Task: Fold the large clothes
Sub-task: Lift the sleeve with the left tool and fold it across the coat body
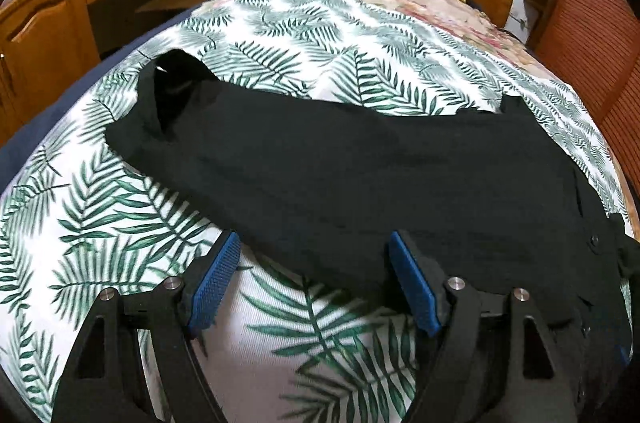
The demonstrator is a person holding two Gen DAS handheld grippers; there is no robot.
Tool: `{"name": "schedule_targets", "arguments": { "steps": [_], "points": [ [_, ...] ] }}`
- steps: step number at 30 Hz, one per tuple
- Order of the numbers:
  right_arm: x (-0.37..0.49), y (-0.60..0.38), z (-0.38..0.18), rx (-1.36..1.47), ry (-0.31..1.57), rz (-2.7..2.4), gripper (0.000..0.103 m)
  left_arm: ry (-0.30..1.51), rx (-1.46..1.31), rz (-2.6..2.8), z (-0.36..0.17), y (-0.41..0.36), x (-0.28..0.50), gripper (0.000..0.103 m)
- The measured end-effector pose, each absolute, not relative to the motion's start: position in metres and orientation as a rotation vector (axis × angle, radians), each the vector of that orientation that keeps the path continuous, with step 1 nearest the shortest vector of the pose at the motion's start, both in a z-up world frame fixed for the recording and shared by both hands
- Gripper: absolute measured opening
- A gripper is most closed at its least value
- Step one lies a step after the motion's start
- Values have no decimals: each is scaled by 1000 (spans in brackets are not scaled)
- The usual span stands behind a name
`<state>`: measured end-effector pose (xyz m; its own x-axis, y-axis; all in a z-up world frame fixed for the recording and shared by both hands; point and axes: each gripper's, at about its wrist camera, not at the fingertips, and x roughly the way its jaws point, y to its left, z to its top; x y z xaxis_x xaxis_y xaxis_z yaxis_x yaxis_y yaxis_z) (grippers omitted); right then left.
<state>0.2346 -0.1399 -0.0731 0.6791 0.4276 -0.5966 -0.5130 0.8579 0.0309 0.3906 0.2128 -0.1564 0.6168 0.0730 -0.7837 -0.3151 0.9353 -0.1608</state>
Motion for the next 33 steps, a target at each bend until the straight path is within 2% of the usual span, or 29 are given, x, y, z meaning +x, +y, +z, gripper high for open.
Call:
{"name": "schedule_targets", "arguments": {
  "steps": [3, 4, 5, 7, 9, 12, 20, 21, 23, 24, 25, 27, 33],
  "points": [
    [237, -141, -73, -135, 640, 533, 103, 890, -327, 226, -163, 216, 400, 76],
    [237, -141, -73, -133, 642, 534, 103, 891, -345, 207, -164, 217, 402, 61],
    [238, -141, -73, -133, 643, 534, 103, 899, -368, 179, -166, 216, 404, 50],
    [237, -140, -73, -134, 643, 532, 103, 915, -385, 158, -166, 213, 405, 19],
    [237, -140, -73, -133, 641, 531, 103, 915, -367, 135, -164, 206, 405, 0],
    [236, -140, -74, -131, 639, 530, 103, 888, -315, 129, -152, 192, 401, 0],
    [230, -142, -72, -132, 611, 518, 103, 756, -244, 111, -78, 154, 378, 0],
    [228, -142, -72, -136, 604, 516, 103, 761, -272, 121, -74, 157, 379, 3],
    [225, -142, -72, -145, 594, 511, 103, 793, -276, 155, -76, 165, 381, 26],
    [223, -142, -72, -148, 590, 510, 103, 814, -275, 169, -81, 170, 384, 51],
    [223, -141, -72, -149, 588, 509, 103, 822, -281, 177, -87, 174, 384, 71],
    [222, -140, -73, -150, 590, 509, 103, 838, -300, 216, -103, 186, 385, 78],
    [226, -140, -74, -148, 609, 515, 103, 945, -379, 276, -161, 216, 394, 78]
  ]
}}
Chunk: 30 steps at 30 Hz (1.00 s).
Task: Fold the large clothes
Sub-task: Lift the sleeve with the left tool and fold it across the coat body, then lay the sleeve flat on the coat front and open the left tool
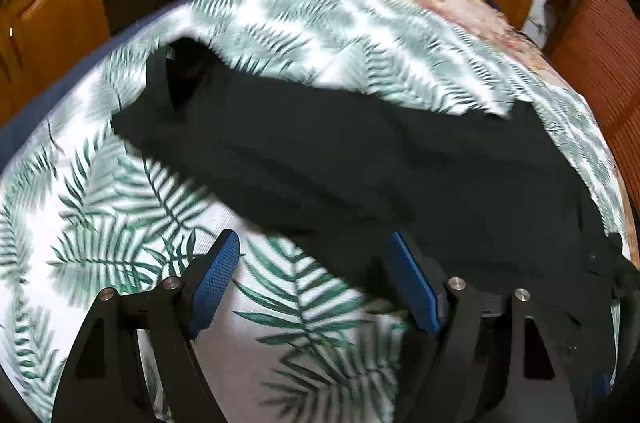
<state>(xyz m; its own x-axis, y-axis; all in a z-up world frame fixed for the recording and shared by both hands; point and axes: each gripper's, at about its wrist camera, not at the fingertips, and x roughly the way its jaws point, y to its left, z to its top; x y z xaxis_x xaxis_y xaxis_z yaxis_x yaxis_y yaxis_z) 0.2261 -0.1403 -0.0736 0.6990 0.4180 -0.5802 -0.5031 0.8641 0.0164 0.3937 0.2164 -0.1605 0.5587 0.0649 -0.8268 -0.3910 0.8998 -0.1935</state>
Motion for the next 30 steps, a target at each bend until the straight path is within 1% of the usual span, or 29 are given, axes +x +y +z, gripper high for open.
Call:
{"name": "schedule_targets", "arguments": {
  "steps": [3, 5, 6, 7, 8, 9, 10, 12, 16, 20, 24, 30],
  "points": [
    [229, -140, -74, -147, 619, 520, 103, 959, -421, 267, -180, 227, 400, 78],
    [231, -139, -74, -146, 626, 523, 103, 933, -397, 263, -181, 227, 404, 78],
    [232, -139, -74, -145, 630, 525, 103, 934, -373, 265, -182, 225, 408, 70],
    [233, -139, -74, -144, 633, 527, 103, 937, -335, 269, -182, 222, 414, 43],
    [233, -139, -75, -143, 636, 529, 103, 934, -321, 267, -182, 221, 416, 29],
    [235, -139, -75, -141, 638, 531, 103, 931, -325, 253, -180, 221, 418, 10],
    [236, -139, -75, -139, 641, 532, 103, 926, -331, 259, -177, 221, 418, 4],
    [237, -139, -75, -137, 643, 532, 103, 900, -301, 267, -165, 217, 414, 3],
    [234, -140, -72, -138, 626, 524, 103, 813, -211, 238, -124, 187, 399, 3],
    [224, -145, -64, -147, 612, 517, 103, 730, -140, 152, -69, 138, 372, 3],
    [205, -163, -54, -160, 582, 480, 103, 673, -44, 60, -27, 84, 343, 3],
    [188, -201, -42, -122, 581, 402, 103, 639, 68, -50, -8, 17, 306, 3]
  ]
}}
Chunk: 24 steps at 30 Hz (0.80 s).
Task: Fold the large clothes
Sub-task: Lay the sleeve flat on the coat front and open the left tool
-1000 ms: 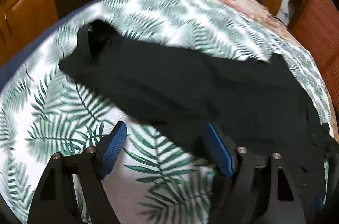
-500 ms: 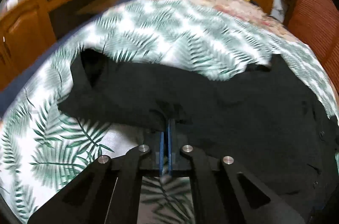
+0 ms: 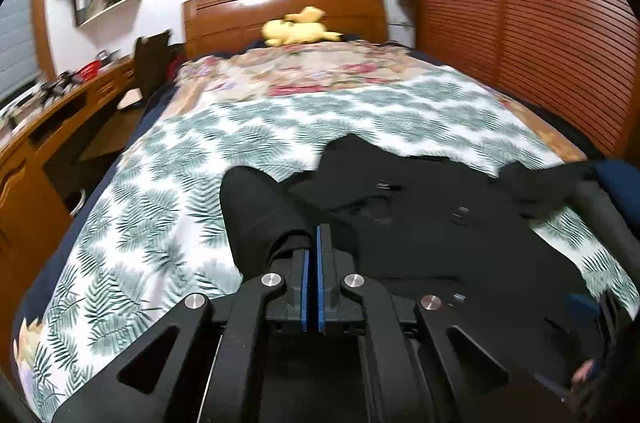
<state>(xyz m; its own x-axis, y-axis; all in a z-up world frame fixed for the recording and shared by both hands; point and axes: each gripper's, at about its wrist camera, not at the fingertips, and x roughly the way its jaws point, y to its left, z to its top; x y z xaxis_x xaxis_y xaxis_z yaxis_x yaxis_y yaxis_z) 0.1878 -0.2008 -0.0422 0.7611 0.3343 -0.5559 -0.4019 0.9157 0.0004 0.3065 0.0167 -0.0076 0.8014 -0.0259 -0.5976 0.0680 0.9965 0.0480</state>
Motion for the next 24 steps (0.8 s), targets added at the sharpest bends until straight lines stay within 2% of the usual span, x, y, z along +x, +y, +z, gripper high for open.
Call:
{"name": "schedule_targets", "arguments": {
  "steps": [5, 6, 7, 8, 10, 15, 19, 24],
  "points": [
    [177, -217, -30, -99, 560, 351, 103, 653, 148, -90, -17, -24, 289, 4],
    [175, -216, -29, -93, 559, 346, 103, 666, 160, -99, -21, -31, 285, 8],
    [174, -217, -28, -88, 557, 343, 103, 682, 172, -105, -26, -36, 280, 18],
    [174, -217, -27, -85, 554, 339, 103, 695, 182, -105, -32, -39, 276, 24],
    [173, -212, -28, -81, 556, 337, 103, 707, 178, -110, -40, -41, 265, 45],
    [178, -202, -31, -85, 574, 351, 103, 697, 120, -112, -48, -27, 232, 65],
    [182, -188, -31, -106, 589, 372, 103, 703, 52, -157, -53, -12, 203, 72],
    [179, -170, -33, -146, 598, 391, 103, 667, 2, -157, -55, 10, 167, 73]
  ]
}}
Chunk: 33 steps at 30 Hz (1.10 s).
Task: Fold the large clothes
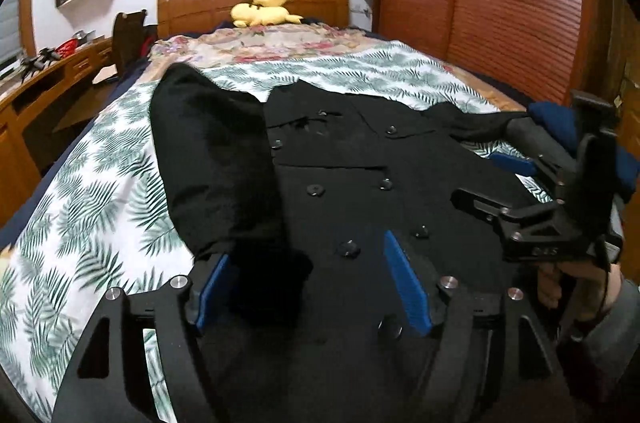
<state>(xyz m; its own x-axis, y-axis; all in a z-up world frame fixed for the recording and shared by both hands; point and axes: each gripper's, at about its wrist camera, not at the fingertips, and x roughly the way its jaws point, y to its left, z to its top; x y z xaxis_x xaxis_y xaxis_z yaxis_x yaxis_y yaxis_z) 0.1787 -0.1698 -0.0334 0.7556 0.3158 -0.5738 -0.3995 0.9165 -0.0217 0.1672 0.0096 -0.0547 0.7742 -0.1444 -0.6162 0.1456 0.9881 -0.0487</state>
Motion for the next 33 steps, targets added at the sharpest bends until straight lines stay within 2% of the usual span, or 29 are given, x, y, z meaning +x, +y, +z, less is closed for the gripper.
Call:
{"name": "schedule_targets", "arguments": {
  "steps": [14, 19, 28, 30, 33],
  "points": [
    [185, -132, -19, -200, 662, 476, 103, 550, -40, -127, -27, 61, 122, 73],
    [187, -91, -16, -245, 684, 585, 95, 527, -90, -74, -26, 95, 113, 73],
    [210, -30, -22, -363, 711, 712, 94, 518, -157, 1, -31, 141, 101, 73],
    [220, -17, -28, -412, 717, 713, 89, 515, -165, 18, -33, 149, 97, 73],
    [234, -2, -36, -486, 741, 709, 66, 515, -177, 23, -35, 153, 97, 73]
  ]
}}
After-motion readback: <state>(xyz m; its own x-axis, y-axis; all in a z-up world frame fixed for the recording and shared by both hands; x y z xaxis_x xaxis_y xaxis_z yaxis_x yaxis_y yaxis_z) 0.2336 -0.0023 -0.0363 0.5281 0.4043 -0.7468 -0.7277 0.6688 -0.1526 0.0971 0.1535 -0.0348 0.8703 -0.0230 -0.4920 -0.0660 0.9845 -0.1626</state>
